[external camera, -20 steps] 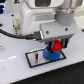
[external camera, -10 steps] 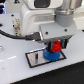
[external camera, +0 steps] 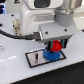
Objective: Insert the blue gear onto the right peg, followed by the red gear
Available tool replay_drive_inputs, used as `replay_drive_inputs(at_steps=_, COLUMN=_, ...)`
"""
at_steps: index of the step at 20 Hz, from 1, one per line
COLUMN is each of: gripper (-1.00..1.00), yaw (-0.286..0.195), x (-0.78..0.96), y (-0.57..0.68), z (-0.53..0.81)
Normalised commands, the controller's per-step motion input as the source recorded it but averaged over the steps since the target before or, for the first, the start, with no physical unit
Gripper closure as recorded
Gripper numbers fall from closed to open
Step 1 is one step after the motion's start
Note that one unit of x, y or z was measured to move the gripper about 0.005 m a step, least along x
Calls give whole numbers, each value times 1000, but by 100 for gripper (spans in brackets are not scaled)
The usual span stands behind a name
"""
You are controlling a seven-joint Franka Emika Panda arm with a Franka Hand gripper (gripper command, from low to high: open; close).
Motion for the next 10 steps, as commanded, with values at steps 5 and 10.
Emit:
replay_drive_inputs(at_steps=5, gripper=100, yaw=0, x=222, y=-102, z=373)
replay_drive_inputs(at_steps=10, gripper=100, yaw=0, x=105, y=-99, z=153)
